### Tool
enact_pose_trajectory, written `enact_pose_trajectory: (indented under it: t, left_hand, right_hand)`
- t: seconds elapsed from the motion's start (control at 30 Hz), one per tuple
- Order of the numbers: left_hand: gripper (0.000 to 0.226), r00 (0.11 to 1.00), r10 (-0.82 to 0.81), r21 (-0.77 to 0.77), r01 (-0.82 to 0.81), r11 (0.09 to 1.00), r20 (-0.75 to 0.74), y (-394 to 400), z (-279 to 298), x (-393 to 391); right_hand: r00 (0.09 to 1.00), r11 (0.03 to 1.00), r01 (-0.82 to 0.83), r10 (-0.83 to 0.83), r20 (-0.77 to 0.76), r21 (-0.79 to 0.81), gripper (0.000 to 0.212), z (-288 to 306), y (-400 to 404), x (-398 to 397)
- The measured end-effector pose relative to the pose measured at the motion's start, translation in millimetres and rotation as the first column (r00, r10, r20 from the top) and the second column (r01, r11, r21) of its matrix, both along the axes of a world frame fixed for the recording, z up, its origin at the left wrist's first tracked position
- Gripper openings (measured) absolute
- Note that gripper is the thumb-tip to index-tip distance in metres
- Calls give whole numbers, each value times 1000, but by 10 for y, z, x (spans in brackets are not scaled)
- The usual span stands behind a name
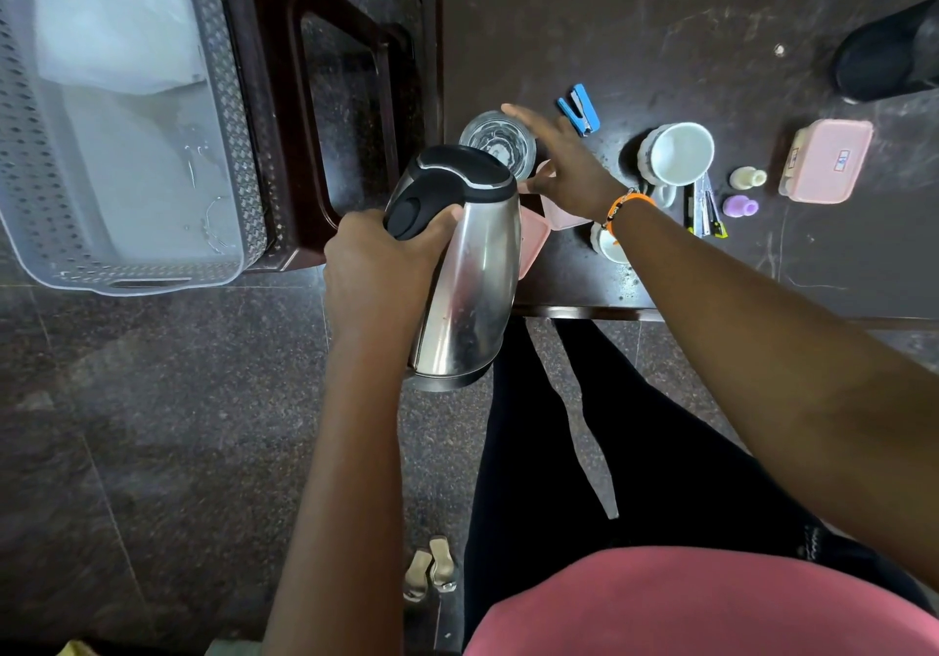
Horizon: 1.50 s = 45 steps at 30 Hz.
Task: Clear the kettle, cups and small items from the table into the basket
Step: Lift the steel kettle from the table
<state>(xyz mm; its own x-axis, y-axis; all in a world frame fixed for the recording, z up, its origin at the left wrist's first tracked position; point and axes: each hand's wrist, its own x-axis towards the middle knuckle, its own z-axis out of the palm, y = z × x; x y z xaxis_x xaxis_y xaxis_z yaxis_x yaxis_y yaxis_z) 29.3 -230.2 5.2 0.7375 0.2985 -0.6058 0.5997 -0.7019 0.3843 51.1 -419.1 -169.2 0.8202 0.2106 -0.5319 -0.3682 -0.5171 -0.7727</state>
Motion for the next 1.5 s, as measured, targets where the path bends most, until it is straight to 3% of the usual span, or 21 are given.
enact_pose_trajectory:
  t: [0.87,1.5]
  left_hand:
    - [49,998,-63,37,63,997,-1,-37,0,25]
    - [47,997,-73,42,73,996,1,-68,23,34]
  right_hand:
    - [998,999,-17,19,63,-29,83,-141,-35,19]
    - [1000,1000,2,-2,-8,-5,83,13,-7,21]
